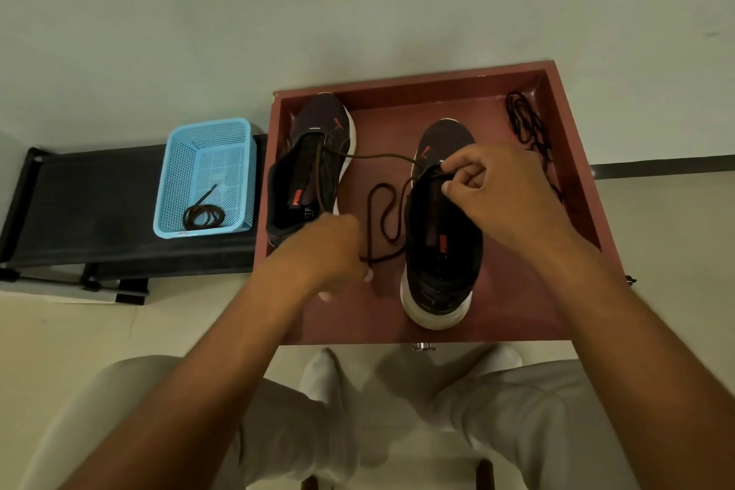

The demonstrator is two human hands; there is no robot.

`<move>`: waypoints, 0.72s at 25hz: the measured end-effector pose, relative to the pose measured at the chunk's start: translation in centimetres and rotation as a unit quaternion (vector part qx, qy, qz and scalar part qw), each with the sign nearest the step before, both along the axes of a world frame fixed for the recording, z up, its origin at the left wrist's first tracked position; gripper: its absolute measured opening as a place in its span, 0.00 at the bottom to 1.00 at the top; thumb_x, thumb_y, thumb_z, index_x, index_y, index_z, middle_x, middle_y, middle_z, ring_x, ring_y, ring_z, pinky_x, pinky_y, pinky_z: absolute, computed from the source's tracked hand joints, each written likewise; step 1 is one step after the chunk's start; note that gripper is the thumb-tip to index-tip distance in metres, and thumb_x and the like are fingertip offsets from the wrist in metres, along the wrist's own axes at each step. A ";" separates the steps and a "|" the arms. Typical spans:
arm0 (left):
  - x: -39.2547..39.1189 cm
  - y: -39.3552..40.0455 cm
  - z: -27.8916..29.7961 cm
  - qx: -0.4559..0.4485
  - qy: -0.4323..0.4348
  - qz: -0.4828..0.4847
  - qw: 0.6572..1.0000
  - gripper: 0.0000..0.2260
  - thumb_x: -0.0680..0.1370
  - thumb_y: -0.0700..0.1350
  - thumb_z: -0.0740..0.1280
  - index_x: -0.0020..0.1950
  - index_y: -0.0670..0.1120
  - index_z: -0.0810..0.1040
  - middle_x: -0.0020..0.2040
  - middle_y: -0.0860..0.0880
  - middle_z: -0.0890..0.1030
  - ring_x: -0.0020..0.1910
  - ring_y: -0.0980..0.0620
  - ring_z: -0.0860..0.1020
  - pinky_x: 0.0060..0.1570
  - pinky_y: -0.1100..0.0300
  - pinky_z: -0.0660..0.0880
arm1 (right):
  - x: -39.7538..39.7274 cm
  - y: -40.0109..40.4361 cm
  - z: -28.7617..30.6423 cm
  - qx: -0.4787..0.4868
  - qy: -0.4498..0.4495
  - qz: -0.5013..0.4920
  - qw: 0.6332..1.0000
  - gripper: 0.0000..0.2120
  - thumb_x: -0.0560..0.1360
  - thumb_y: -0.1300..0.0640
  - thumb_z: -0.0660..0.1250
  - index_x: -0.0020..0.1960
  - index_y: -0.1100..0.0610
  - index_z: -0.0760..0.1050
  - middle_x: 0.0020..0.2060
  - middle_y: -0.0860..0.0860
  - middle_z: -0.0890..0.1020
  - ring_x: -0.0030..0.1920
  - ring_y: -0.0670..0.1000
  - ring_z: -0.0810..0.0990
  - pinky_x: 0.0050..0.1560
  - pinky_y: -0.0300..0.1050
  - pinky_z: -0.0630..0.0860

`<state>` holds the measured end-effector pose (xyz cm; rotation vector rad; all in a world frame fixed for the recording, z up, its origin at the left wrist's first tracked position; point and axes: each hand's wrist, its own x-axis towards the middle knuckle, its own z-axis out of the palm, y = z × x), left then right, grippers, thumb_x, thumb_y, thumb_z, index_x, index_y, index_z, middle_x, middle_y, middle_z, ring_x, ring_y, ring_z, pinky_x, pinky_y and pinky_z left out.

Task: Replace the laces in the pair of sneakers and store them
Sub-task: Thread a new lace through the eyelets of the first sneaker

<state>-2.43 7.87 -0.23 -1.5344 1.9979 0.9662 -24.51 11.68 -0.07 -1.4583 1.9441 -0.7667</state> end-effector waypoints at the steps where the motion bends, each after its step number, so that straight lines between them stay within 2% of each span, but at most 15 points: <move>1: 0.5 -0.2 0.0 -0.064 0.020 -0.015 0.998 0.07 0.76 0.44 0.74 0.50 0.41 0.82 0.45 0.42 0.83 0.37 0.45 0.85 0.43 0.49 0.85 | -0.2 0.0 0.0 0.001 0.001 -0.003 1.000 0.08 0.76 0.57 0.74 0.55 0.50 0.84 0.37 0.42 0.82 0.39 0.37 0.81 0.43 0.33 0.79; 3: 0.9 -0.1 -0.4 -0.166 0.071 -0.024 0.983 0.02 0.75 0.41 0.74 0.47 0.43 0.85 0.43 0.46 0.84 0.42 0.48 0.84 0.46 0.53 0.82 | -0.5 0.0 0.1 0.005 0.003 -0.015 1.000 0.06 0.76 0.56 0.75 0.53 0.49 0.83 0.38 0.42 0.82 0.38 0.37 0.80 0.41 0.32 0.78; 6: -0.3 0.5 -2.2 -0.182 0.132 -0.005 0.974 0.00 0.74 0.41 0.74 0.43 0.44 0.85 0.40 0.46 0.83 0.41 0.46 0.82 0.45 0.52 0.82 | -0.5 0.3 -0.1 0.051 0.016 -0.029 0.998 0.11 0.73 0.50 0.78 0.52 0.49 0.79 0.42 0.43 0.79 0.39 0.41 0.78 0.37 0.36 0.72; 8: -1.5 1.1 -4.0 -0.196 0.130 -0.019 0.972 0.01 0.73 0.39 0.71 0.44 0.42 0.82 0.42 0.43 0.82 0.42 0.41 0.82 0.43 0.48 0.81 | -0.2 0.5 -0.4 0.108 0.034 -0.013 0.994 0.19 0.71 0.49 0.80 0.56 0.48 0.75 0.46 0.44 0.77 0.42 0.41 0.76 0.37 0.37 0.69; 10: -2.2 1.6 -5.3 -0.215 0.122 -0.011 0.969 0.01 0.74 0.39 0.69 0.44 0.42 0.79 0.44 0.41 0.81 0.45 0.37 0.81 0.42 0.46 0.80 | 0.0 0.6 -0.7 0.140 0.036 0.000 0.989 0.23 0.71 0.53 0.80 0.61 0.50 0.73 0.50 0.47 0.76 0.42 0.41 0.74 0.36 0.36 0.68; 14: -2.9 2.1 -6.0 -0.247 0.107 -0.009 0.963 0.05 0.77 0.38 0.65 0.46 0.43 0.80 0.46 0.39 0.81 0.48 0.35 0.81 0.41 0.47 0.77 | -0.4 0.3 -1.1 0.131 0.023 -0.010 0.991 0.22 0.72 0.61 0.78 0.62 0.52 0.74 0.48 0.47 0.76 0.42 0.41 0.75 0.36 0.35 0.68; 18: -3.1 1.9 -5.2 -0.210 0.084 -0.008 0.974 0.03 0.78 0.41 0.66 0.49 0.43 0.78 0.50 0.39 0.81 0.50 0.35 0.80 0.43 0.49 0.75 | -0.9 0.2 -1.2 0.131 -0.002 -0.015 0.991 0.20 0.71 0.62 0.78 0.59 0.51 0.76 0.46 0.47 0.78 0.42 0.43 0.78 0.37 0.36 0.71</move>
